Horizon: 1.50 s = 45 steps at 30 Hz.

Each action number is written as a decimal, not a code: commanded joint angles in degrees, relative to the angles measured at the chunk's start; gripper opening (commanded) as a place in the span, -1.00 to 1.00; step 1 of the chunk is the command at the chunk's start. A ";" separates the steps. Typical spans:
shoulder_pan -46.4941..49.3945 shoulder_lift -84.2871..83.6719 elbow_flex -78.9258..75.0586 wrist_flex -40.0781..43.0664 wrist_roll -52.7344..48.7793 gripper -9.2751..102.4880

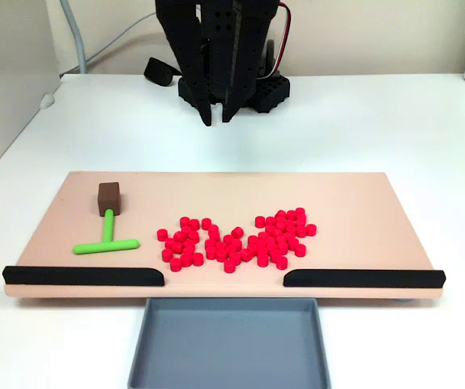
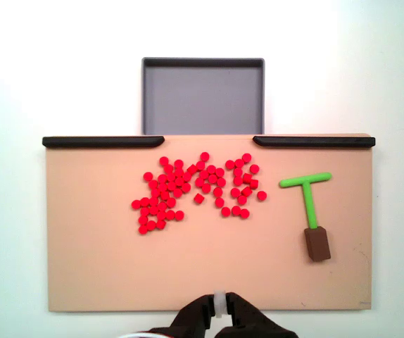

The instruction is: Grasp a green tool by the dark brown handle.

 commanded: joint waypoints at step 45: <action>14.06 -8.17 -6.59 -3.08 -13.10 -0.84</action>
